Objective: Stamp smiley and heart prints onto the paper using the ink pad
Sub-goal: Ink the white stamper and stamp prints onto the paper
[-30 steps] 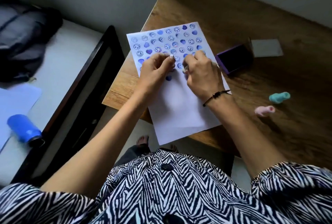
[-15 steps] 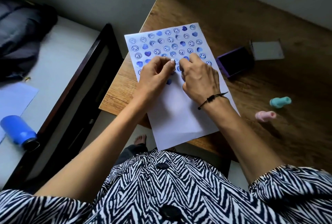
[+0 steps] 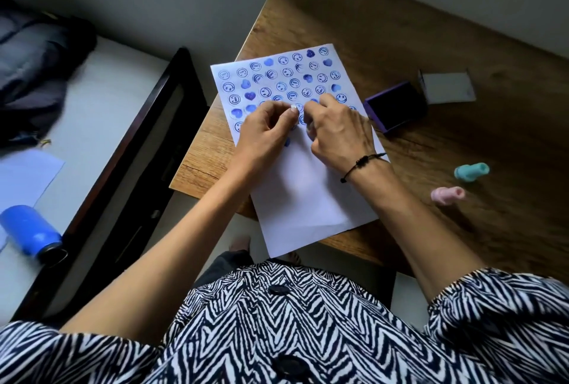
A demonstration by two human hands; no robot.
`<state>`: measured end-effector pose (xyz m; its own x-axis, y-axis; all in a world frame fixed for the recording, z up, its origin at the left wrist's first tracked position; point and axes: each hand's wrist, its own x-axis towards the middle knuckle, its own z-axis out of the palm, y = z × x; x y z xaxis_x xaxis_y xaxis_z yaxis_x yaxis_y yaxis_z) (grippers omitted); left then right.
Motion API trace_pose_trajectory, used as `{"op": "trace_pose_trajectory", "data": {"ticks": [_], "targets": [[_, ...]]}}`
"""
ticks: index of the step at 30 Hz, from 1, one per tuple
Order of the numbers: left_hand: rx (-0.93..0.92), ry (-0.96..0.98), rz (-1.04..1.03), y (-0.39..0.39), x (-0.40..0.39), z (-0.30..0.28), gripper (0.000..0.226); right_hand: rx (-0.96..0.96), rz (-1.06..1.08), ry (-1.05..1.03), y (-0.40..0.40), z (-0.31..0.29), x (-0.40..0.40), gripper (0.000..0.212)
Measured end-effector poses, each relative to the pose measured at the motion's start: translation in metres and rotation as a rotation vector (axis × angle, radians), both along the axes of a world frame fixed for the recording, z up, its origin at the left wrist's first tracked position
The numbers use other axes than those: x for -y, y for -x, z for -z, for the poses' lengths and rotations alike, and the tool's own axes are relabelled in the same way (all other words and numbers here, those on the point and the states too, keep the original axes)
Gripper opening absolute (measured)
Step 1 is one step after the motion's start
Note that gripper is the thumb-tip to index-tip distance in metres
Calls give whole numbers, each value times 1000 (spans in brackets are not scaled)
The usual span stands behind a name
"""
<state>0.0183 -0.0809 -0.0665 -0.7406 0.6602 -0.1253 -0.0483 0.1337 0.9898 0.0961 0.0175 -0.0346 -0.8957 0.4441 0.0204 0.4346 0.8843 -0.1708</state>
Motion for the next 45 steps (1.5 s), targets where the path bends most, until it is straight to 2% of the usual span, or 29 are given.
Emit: {"op": "trace_pose_trajectory", "data": {"ticks": [4, 6, 9, 11, 13, 16, 18, 20, 24, 30, 34, 40, 42, 45], "targets": [[-38, 8, 1, -1, 0, 0, 8, 42, 28, 54, 1, -4, -2, 15], [-60, 21, -2, -2, 0, 0, 9, 12, 50, 159, -2, -9, -9, 16], [-61, 29, -8, -3, 0, 0, 8, -335, 199, 438, -15, -23, -23, 13], [-60, 37, -13, -3, 0, 1, 7, -559, 298, 539, -30, -29, -31, 9], [-61, 46, -12, -3, -1, 1, 8, -651, 365, 605, -45, -30, -35, 8], [-33, 21, -21, -3, -1, -4, 14, -661, 428, 754, -56, -24, -32, 10], [-17, -27, -17, -5, 0, -9, 11, -655, 433, 855, -59, -21, -24, 12], [7, -104, 51, -10, 0, -15, 5, -684, 422, 966, -62, -20, -15, 14], [5, -185, 229, -30, -9, -29, 12, -769, 416, 1091, -69, -27, -4, 10], [-80, -188, 291, -49, -26, -41, 20, -788, 391, 936, -85, -32, -6, 12], [-137, -151, 302, -62, -35, -44, 16, -827, 421, 887, -97, -29, -10, 10], [-305, -118, 316, -79, -58, -49, 17, -825, 492, 790, -108, -37, -25, 9], [-387, -84, 281, -85, -69, -52, 22, -720, 456, 594, -110, -47, -41, 9], [-357, -53, 164, -91, -80, -53, 26, -357, 441, 121, -110, -47, -68, 14]]}}
